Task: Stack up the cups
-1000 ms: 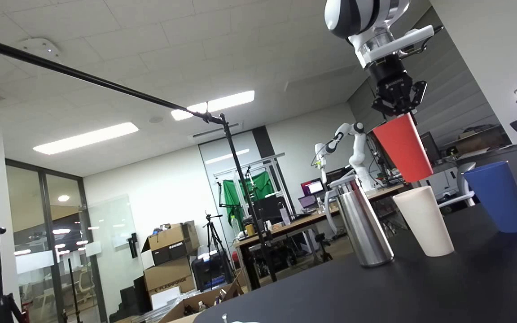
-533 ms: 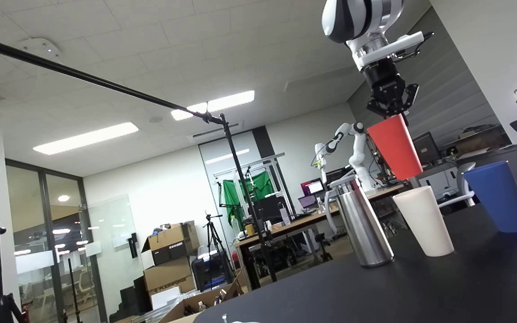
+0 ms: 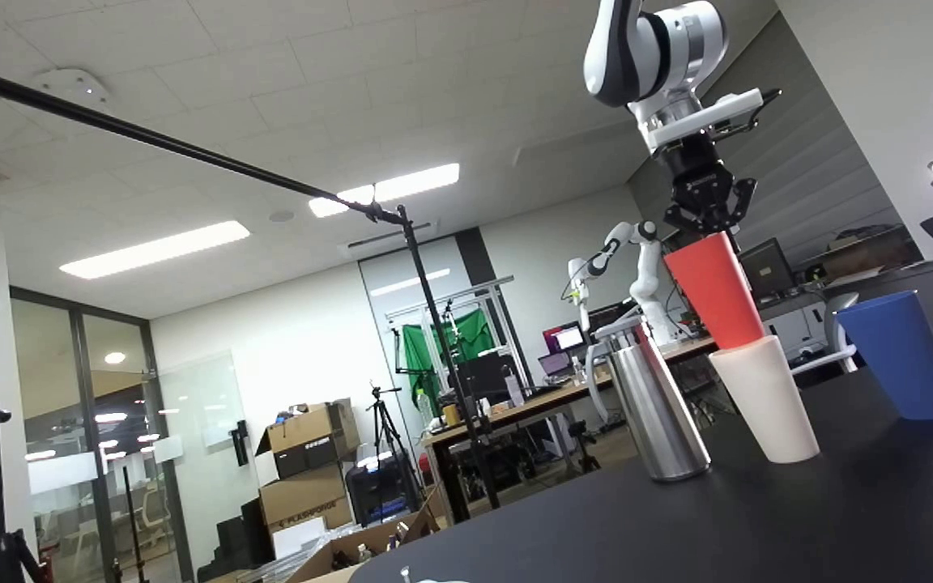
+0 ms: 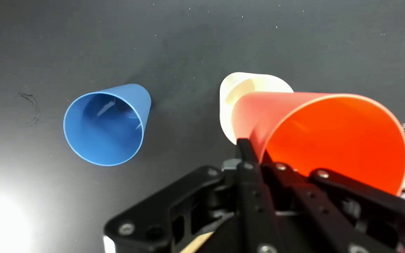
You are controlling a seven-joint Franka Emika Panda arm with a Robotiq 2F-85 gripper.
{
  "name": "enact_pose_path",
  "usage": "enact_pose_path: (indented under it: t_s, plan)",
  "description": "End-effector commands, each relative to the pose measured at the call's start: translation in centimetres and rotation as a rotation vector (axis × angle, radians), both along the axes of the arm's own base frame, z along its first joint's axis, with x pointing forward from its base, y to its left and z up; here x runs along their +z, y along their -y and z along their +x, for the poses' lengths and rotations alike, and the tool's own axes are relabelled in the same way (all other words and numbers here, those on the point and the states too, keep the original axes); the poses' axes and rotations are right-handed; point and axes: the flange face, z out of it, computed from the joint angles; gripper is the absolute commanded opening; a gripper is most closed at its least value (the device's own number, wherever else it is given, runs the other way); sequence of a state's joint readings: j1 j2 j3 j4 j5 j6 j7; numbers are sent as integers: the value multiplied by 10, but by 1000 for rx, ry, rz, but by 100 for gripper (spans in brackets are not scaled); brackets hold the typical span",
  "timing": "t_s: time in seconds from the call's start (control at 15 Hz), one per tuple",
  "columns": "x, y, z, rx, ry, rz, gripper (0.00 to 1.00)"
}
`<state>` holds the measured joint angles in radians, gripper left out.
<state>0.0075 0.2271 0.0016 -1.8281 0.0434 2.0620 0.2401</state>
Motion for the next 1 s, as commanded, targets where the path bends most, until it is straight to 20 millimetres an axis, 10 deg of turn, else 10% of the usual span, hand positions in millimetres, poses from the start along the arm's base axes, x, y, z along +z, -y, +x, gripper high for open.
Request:
enact_pose_path:
  t_s: [0.0,0.93]
  plan:
    - [-9,-4,11,-13,-29,8,1]
    - [-89,-18,21,-34,-86,-37,1]
